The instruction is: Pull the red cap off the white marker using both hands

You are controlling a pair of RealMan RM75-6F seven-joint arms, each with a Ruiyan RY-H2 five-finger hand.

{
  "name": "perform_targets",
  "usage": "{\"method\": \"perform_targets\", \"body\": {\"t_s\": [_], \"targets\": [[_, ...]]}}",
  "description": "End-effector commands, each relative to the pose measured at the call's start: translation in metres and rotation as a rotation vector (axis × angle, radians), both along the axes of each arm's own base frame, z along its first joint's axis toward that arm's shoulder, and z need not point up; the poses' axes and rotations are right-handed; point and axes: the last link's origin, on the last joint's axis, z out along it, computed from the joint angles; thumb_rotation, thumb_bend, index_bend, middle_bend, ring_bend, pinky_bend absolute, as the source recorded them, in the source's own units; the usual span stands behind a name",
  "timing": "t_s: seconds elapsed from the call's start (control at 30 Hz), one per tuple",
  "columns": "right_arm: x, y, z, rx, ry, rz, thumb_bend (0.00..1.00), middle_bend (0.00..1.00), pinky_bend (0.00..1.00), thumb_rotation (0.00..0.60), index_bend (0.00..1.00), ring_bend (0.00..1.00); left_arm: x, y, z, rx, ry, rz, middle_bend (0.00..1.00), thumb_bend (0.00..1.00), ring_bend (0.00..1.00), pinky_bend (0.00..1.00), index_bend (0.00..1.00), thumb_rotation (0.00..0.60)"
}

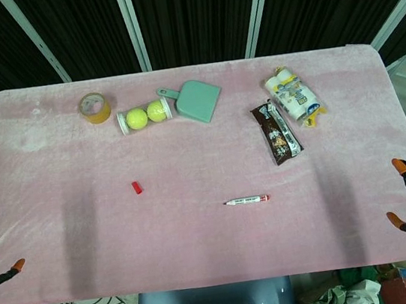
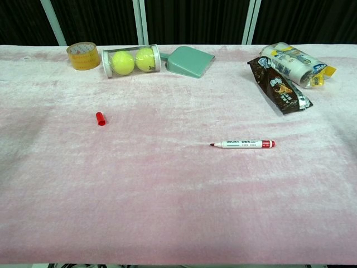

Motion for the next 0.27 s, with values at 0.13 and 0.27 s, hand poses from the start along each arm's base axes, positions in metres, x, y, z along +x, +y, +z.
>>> {"method": "perform_targets", "body": {"t_s": [0.13,0.27], "targets": [[-0.0020,0.0073,-0.0086,-0.001,0.031,0.010,0.06,0.11,0.18,0.600,0.00,0.26,-0.0101,0.0009,0.0015,-0.022,-0.010,0.007,0.01,0.07,0.00,0.00,0.06,0.600],[0.0011,0.0067,-0.0076,-0.021,0.047,0.023,0.06,0.11,0.18,0.600,0.00,0.26,-0.0105,0.0001,0.0003,-0.033,-0.021,0.006,0.01,0.07,0.00,0.00,0.06,0.600]]}}
